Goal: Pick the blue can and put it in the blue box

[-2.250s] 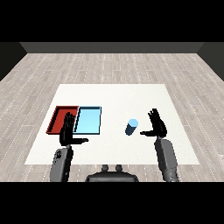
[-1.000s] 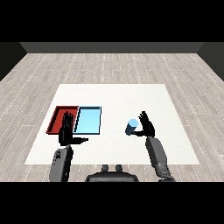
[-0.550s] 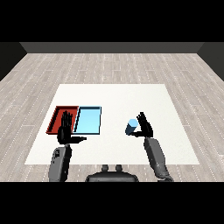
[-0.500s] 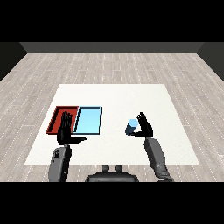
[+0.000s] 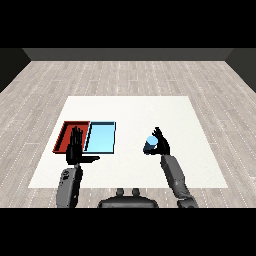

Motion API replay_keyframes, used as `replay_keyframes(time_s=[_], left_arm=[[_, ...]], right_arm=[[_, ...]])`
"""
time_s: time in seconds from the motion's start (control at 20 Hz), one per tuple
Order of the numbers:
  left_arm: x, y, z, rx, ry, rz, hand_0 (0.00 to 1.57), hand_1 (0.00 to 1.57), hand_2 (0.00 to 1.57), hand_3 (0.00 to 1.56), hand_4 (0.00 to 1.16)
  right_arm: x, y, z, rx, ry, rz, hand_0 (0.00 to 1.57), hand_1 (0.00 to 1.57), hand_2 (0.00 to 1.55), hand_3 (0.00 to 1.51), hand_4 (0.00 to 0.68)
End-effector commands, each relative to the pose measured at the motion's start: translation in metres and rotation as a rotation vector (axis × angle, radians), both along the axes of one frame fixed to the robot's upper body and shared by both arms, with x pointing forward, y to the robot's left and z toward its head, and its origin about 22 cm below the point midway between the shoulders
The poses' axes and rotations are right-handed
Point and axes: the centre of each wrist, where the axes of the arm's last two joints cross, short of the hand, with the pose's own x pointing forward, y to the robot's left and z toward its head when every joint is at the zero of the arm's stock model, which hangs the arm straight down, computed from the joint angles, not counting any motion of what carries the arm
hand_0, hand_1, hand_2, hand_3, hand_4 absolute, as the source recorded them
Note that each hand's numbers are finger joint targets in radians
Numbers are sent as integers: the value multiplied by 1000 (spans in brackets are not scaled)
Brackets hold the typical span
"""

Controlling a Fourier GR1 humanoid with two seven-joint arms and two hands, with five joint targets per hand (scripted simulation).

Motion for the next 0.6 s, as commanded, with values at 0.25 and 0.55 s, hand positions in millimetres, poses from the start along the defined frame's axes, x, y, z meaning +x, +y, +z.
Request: replay_keyframes(time_s=[0.25, 0.55], left_arm=[[-14, 13, 3, -8, -3, -9, 0, 0, 0, 0, 0], [-11, -10, -2, -5, -7, 3, 0, 0, 0, 0, 0]], right_arm=[[0, 6, -4, -12, 6, 5, 0, 0, 0, 0, 0], [18, 27, 10, -1, 22, 34, 0, 0, 0, 0, 0]])
